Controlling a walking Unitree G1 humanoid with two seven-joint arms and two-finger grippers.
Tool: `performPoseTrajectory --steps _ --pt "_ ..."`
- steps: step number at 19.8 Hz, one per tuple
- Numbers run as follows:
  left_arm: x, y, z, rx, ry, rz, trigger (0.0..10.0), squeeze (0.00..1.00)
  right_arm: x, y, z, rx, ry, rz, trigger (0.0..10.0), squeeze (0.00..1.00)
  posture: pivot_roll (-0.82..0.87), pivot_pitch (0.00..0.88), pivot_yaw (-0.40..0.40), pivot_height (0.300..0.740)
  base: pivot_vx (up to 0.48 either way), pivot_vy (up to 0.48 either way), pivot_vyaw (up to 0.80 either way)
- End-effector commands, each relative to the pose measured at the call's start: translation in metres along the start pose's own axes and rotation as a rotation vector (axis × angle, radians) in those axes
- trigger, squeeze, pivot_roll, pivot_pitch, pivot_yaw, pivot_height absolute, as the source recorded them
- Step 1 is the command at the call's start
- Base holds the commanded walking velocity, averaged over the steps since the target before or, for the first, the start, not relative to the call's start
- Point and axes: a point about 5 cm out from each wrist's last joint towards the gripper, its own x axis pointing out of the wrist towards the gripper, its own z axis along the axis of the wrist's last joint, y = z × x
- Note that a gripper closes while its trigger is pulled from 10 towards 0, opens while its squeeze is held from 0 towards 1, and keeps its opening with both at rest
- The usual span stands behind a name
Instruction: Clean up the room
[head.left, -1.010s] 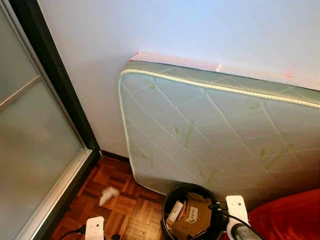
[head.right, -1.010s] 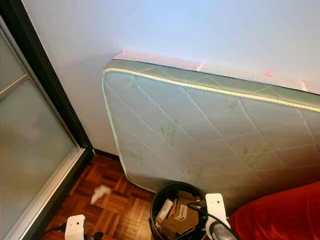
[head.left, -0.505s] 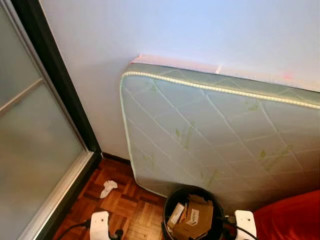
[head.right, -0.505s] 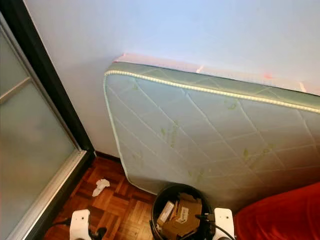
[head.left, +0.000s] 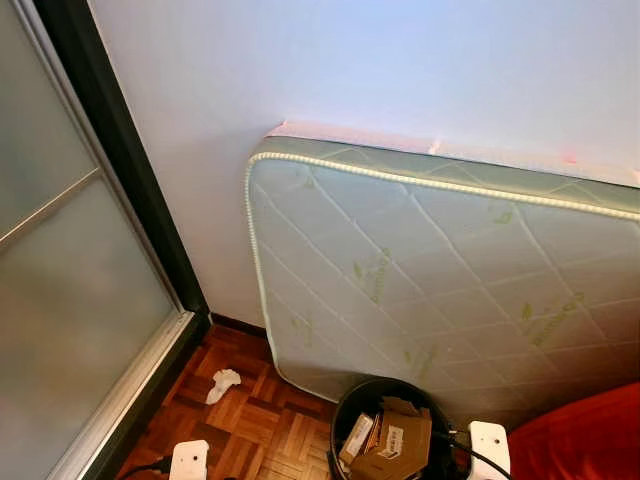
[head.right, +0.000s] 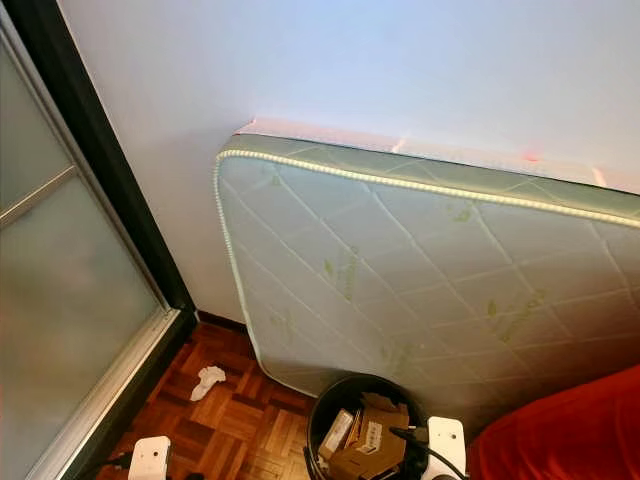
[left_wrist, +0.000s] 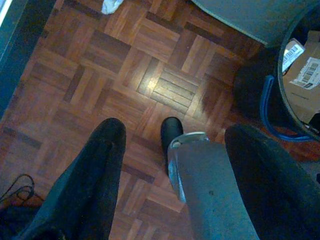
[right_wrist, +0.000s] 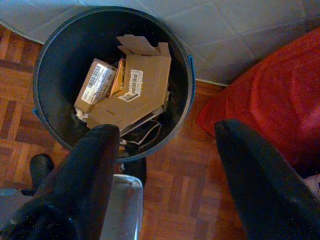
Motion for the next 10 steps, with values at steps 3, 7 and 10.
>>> performPoseTrajectory --steps 3,7,10 --pt "0.0 0.005 0.002 0.015 0.006 0.008 10.0 0.0 0.001 0.006 0.003 0.002 -0.017 0.024 10.0 0.0 0.01 0.0 0.003 0.74 0.0 0.0 0.0" --pt "0.0 0.009 0.004 0.011 0.001 0.021 10.0 0.0 0.002 0.008 0.008 0.007 -0.025 0.027 10.0 0.0 0.04 0.002 -0.005 0.74 0.0 0.0 0.0" --pt "0.0 0.007 0.003 0.004 0.003 0.023 10.0 0.0 0.001 0.008 0.004 0.0 -0.013 0.029 10.0 0.0 0.03 0.008 -0.005 0.74 0.0 0.0 0.0"
